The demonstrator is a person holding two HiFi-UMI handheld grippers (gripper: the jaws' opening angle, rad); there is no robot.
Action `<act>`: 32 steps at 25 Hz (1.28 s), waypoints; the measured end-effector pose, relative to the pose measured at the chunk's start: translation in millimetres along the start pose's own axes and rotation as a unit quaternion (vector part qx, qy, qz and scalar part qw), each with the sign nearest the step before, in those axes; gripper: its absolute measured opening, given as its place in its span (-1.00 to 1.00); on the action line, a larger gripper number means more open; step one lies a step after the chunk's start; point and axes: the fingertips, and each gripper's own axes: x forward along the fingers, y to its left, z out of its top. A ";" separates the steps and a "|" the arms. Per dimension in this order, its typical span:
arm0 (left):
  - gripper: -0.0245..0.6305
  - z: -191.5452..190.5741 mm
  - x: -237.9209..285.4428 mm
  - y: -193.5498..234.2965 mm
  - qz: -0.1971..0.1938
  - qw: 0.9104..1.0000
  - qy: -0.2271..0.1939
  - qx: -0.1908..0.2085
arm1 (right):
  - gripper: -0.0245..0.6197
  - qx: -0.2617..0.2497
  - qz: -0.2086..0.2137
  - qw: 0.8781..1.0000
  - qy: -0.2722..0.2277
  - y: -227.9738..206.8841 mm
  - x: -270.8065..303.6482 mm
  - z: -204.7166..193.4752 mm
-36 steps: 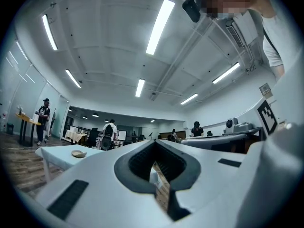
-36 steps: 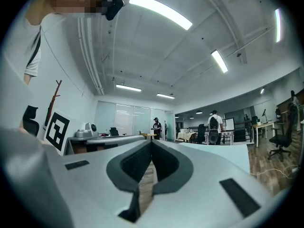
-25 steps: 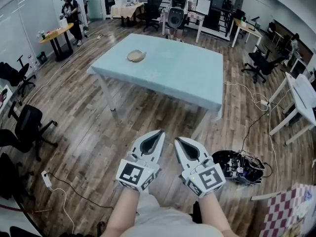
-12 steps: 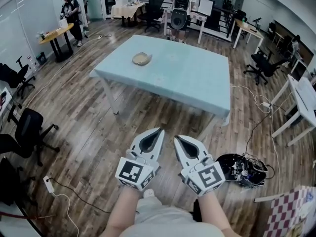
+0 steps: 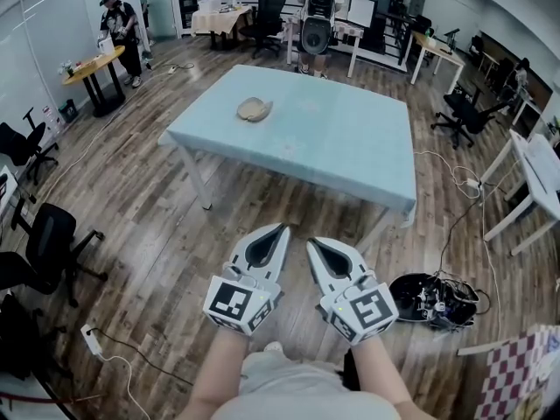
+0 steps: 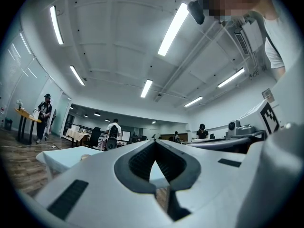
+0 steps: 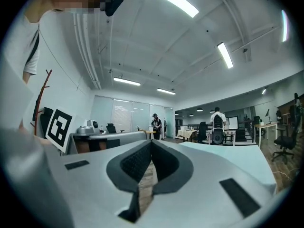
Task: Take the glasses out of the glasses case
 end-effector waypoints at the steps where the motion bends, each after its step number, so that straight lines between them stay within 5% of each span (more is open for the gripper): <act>1: -0.90 0.4 0.7 3.2 0.001 1.000 -0.001 0.000 | -0.90 -0.001 0.001 1.000 0.001 0.0 2.8 0.0; 32: -0.90 -12.4 34.6 70.1 0.026 1.000 0.004 0.001 | -0.90 0.010 0.019 1.000 -0.001 -30.8 76.2 -12.8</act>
